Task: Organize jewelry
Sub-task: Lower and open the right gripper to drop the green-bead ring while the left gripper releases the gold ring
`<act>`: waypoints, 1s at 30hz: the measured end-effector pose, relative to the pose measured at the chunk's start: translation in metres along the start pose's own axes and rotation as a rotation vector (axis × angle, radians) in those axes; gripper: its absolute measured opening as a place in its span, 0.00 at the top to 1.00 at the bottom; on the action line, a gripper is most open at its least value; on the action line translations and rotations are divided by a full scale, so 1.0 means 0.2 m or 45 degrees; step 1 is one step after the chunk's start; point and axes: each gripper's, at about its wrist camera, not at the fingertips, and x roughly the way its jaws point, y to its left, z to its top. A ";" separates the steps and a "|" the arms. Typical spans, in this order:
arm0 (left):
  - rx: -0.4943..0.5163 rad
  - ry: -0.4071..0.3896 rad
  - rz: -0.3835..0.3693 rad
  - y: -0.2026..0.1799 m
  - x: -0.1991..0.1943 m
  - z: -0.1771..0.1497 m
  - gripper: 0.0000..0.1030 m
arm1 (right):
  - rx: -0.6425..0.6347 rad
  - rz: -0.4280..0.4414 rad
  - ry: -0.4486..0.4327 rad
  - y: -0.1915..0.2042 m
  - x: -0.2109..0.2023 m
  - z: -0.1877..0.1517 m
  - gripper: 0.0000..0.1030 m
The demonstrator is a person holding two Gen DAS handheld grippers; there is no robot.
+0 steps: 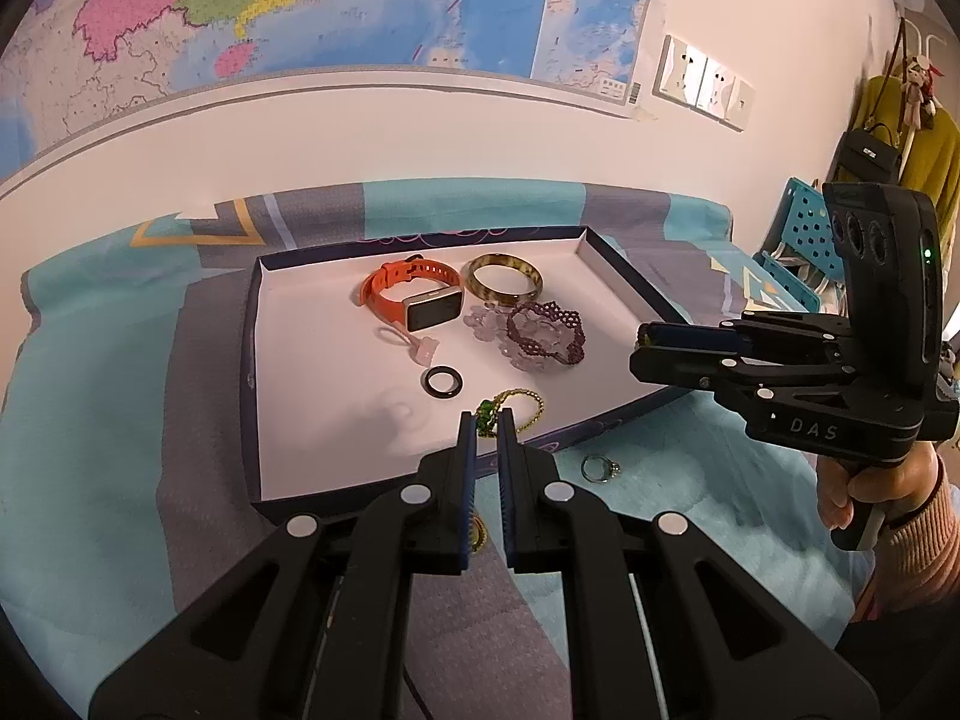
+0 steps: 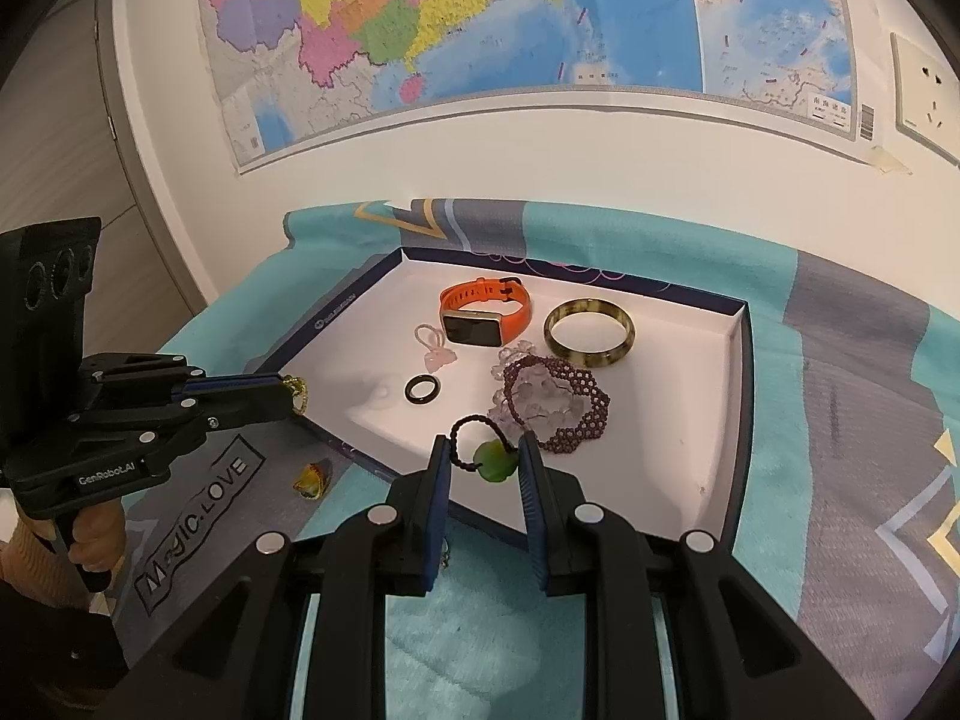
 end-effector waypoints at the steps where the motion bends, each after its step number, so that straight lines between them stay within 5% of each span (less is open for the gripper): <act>1: -0.002 0.000 0.000 0.00 0.00 0.00 0.93 | 0.002 0.001 0.002 0.00 0.00 0.00 0.80; 30: -0.035 0.039 0.013 0.04 0.11 0.05 0.93 | 0.025 -0.018 0.048 -0.04 0.11 0.03 0.80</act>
